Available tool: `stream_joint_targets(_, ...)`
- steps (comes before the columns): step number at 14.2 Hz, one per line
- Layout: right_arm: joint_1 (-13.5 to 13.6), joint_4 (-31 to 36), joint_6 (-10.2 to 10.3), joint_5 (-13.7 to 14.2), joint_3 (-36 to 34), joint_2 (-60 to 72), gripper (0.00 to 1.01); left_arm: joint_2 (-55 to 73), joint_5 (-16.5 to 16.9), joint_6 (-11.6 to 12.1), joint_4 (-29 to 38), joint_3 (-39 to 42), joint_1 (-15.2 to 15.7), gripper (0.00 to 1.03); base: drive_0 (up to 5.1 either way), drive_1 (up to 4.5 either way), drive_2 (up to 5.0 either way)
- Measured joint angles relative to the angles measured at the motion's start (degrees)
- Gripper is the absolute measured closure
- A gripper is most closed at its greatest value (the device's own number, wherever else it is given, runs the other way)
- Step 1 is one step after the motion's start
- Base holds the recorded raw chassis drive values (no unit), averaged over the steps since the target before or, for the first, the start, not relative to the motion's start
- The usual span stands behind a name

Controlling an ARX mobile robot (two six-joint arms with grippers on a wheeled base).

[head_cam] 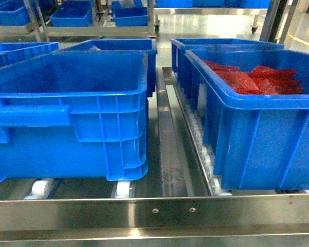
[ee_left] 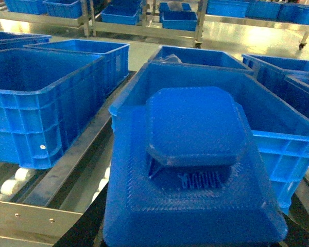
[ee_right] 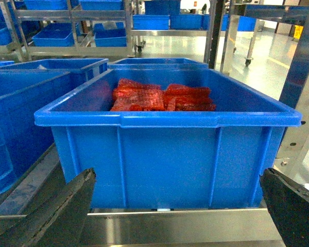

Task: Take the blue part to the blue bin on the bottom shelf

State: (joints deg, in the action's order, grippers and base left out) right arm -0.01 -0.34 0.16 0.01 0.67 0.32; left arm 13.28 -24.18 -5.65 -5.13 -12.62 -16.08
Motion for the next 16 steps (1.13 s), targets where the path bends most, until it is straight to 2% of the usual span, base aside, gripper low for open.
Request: stream_joint_targets(16, 0.0, 0.02, 0.0, 0.0, 0.0, 0.0, 0.03, 0.0, 0.0, 0.0, 0.02, 0.0, 0.0, 0.6, 0.0, 0.0, 0.0)
